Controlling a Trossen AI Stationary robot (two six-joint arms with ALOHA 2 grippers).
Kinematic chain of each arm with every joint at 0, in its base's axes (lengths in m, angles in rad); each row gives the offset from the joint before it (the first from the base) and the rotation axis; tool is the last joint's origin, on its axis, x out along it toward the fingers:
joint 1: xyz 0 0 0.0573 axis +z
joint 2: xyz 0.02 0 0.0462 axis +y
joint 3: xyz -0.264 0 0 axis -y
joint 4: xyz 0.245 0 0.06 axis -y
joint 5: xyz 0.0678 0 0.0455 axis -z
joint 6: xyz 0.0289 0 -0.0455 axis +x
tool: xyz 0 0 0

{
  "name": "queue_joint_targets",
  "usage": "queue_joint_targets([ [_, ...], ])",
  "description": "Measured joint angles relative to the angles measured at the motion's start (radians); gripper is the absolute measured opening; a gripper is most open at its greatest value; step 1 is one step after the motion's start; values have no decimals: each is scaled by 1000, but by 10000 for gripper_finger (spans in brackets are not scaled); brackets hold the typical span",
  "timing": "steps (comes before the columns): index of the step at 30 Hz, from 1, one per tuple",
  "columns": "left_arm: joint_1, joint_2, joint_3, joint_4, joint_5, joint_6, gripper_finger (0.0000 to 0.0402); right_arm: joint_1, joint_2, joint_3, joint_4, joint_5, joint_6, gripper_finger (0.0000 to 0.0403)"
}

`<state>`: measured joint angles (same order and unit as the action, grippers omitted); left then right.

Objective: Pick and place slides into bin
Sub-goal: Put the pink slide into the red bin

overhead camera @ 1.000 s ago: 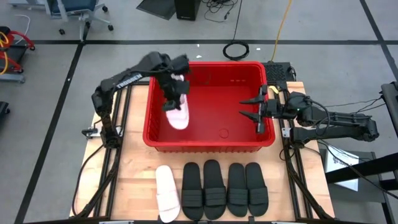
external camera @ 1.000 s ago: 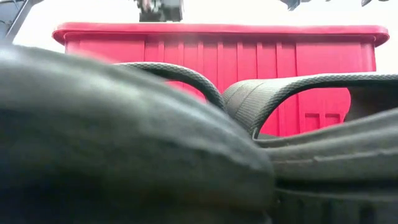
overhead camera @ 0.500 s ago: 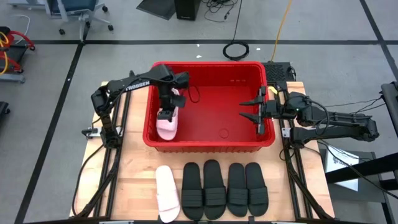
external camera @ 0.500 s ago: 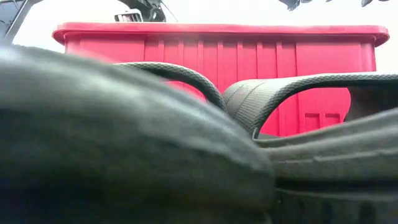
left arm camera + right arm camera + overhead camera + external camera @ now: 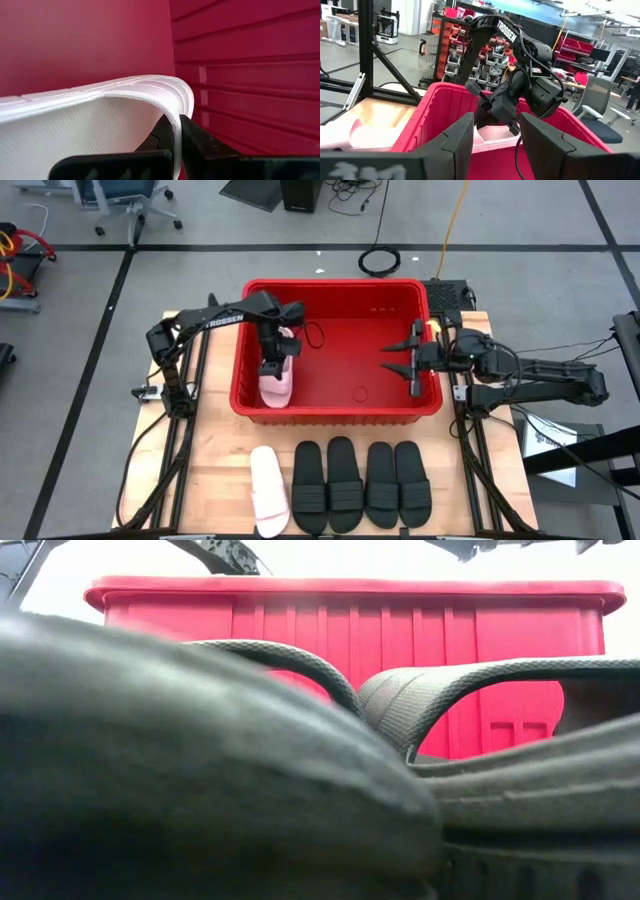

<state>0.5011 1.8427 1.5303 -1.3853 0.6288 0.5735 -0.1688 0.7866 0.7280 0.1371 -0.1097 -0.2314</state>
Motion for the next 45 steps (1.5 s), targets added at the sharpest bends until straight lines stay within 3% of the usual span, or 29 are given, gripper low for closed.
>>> queue_joint_targets([
  [17, 34, 0, -229, 170, -9, -35, 6, 0, 48, 0, 19, 0, 2, 150],
  [25, 39, -1, -284, 240, 25, -48, 6, 0, 48, 0, 24, 0, 2, 150],
  [30, 38, -2, -283, 267, -11, -71, 9, 0, 48, 0, 31, 0, 2, 150],
  [35, 43, -2, -281, 287, -51, -109, 39, 0, 48, 0, 33, 0, 2, 150],
  [45, 43, 0, -281, 288, -67, -111, 144, 0, 48, 0, 33, 0, 2, 150],
])
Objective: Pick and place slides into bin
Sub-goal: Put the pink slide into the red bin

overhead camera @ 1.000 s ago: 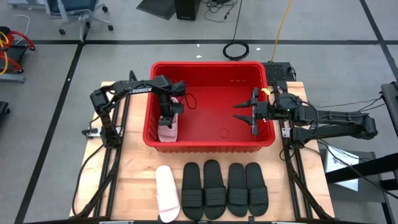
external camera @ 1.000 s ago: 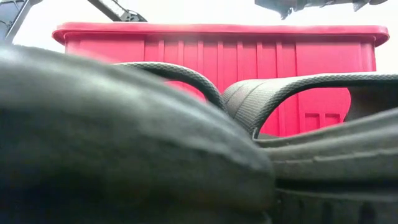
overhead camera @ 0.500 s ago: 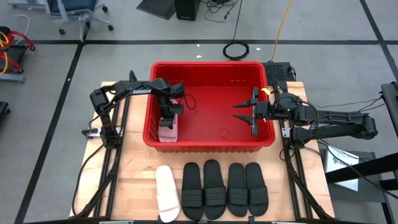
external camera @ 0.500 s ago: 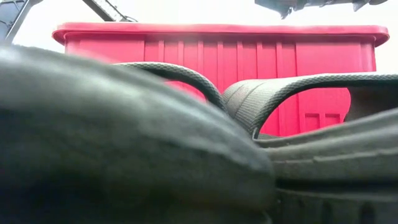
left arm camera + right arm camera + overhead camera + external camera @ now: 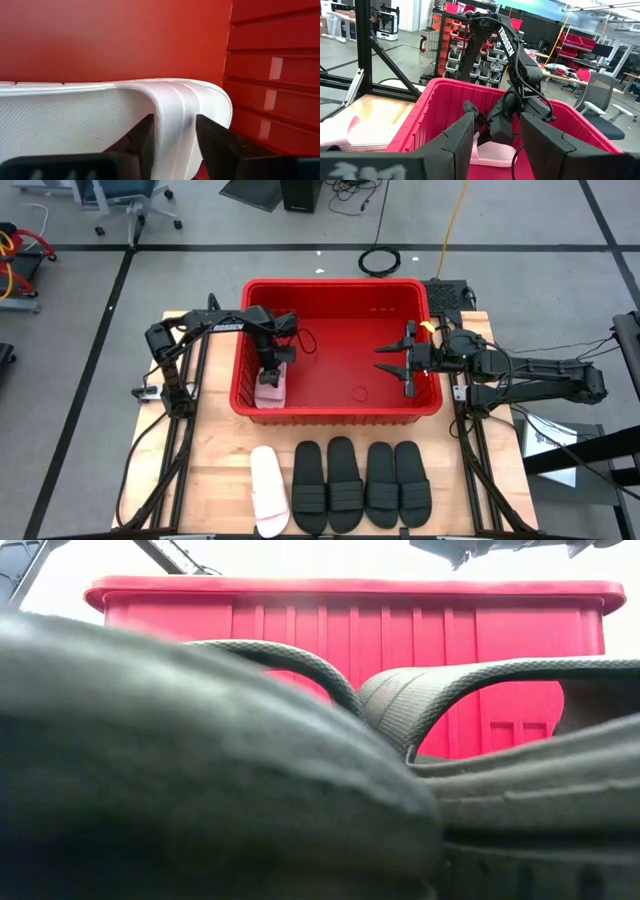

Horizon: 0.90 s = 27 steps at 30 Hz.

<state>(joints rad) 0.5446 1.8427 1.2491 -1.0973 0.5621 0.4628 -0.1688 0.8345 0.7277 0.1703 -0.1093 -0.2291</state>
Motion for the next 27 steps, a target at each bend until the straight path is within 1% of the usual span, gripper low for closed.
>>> queue_joint_targets([
  [4, 0, 0, 0, -1, -57, -12, 174, 0, 0, 0, 0, 0, 0, 150],
  [9, 0, -3, 2, -1, -76, -13, 200, 0, 0, 0, 1, 0, 0, 150],
  [12, 0, -3, 25, -6, -95, -21, 210, 0, 0, 0, 4, 0, 0, 150],
  [18, 0, -3, 131, -40, -99, -16, 216, 0, 0, 0, 13, 0, 0, 150],
  [24, 0, -3, 265, -145, -230, -11, 216, 0, 0, 0, 12, 0, 8, 150],
  [27, 0, -3, 319, -171, -274, -12, 216, 0, 0, 0, 12, 0, 11, 150],
])
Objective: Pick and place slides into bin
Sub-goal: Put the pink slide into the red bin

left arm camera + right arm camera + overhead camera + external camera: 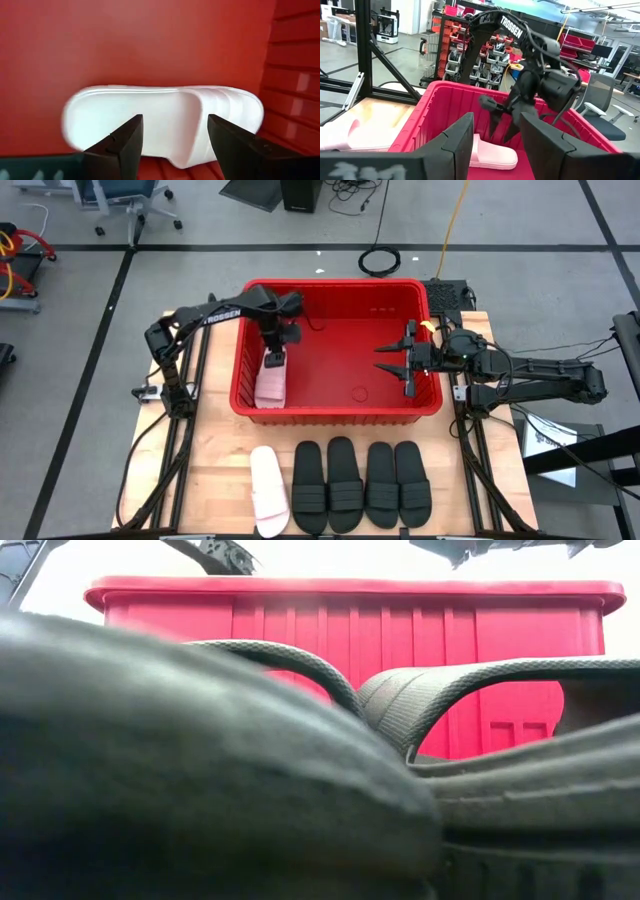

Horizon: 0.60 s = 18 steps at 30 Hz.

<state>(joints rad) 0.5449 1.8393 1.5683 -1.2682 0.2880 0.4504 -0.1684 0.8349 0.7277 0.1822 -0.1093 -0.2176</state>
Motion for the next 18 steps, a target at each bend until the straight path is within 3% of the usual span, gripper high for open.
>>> queue_joint_targets([
  [10, -13, -1, 191, -22, -238, -78, 216, 0, 0, 0, -11, 0, 64, 150],
  [14, -13, -1, 278, -27, -271, -98, 216, 0, 0, -1, -14, -6, 87, 150],
  [18, -23, -3, 370, -58, -273, -98, 216, 0, 12, -33, 43, -86, 139, 150],
])
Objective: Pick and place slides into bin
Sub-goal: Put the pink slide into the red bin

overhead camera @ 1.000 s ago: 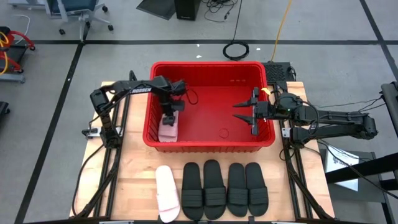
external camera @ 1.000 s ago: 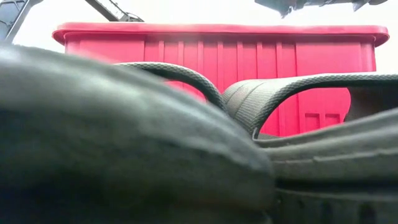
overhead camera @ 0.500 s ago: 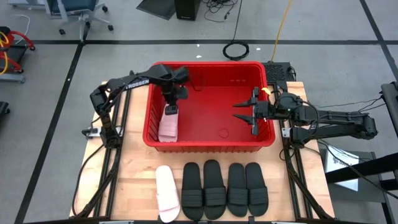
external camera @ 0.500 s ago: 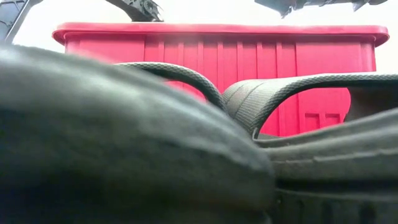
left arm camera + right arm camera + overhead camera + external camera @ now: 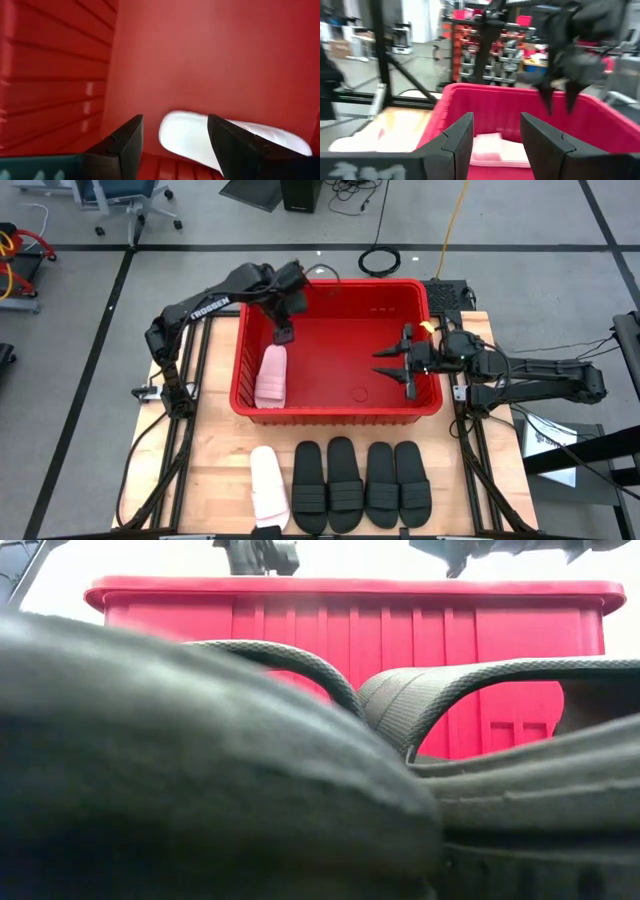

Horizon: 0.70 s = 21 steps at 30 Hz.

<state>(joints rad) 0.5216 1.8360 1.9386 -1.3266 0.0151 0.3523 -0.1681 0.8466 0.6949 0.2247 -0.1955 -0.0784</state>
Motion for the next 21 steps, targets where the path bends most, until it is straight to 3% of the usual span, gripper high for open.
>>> queue_joint_targets([
  [8, -64, -138, 89, -7, -6, -33, 216, 7, 18, -92, 224, -71, 41, 150],
  [15, -187, -316, 67, -2, -15, -125, 216, 7, 18, -111, 228, -71, 32, 150],
  [21, -343, -387, 61, -9, -15, -254, 216, 7, 18, -118, 221, -71, -12, 150],
])
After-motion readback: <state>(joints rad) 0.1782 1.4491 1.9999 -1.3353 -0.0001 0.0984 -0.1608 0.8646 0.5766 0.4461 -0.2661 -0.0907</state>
